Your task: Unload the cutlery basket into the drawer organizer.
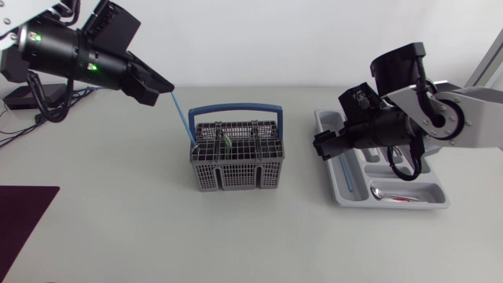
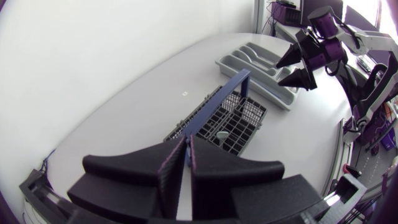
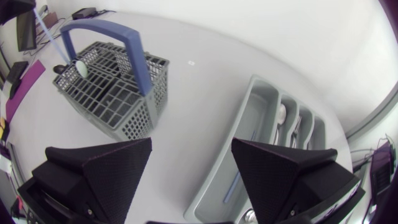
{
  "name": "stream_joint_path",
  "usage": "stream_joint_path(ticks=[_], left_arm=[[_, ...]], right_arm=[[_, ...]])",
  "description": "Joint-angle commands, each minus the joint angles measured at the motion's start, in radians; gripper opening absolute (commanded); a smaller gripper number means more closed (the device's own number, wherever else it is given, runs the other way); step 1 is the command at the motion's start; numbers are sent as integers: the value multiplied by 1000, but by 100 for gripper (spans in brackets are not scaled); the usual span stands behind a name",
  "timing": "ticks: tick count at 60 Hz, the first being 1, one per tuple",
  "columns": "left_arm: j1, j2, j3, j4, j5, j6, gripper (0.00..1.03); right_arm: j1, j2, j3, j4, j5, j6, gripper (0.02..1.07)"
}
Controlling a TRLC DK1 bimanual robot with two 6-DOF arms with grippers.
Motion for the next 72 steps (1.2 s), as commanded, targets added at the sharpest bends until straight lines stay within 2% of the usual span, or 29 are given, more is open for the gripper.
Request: stream_joint_path(ticks=[1, 14, 23, 34, 44, 51, 61, 72], left_arm=[[-9, -52, 50, -14, -6, -21, 18], [-16, -147, 88, -36, -6, -48, 18], [-68, -189, 97, -63, 3, -77, 18], [-74, -163, 91, -108, 142, -117, 18], [-66, -107, 39, -108, 254, -120, 18], [-71, -51, 2, -98, 343, -114, 18], [-83, 14, -24, -80, 428, -110, 18], [-118, 75, -24, -78, 461, -100, 18]], right_arm=[[40, -73, -58, 29, 5, -52, 97], [118, -225, -133, 81, -16, -110, 97], [131, -298, -156, 81, -79, -124, 97], [135, -366, -176, 62, -199, -142, 97], [161, -380, -181, 44, -272, -159, 97], [224, -372, -190, 49, -283, -165, 96], [263, -338, -185, 55, -285, -170, 95], [276, -280, -176, 67, -314, -167, 93]])
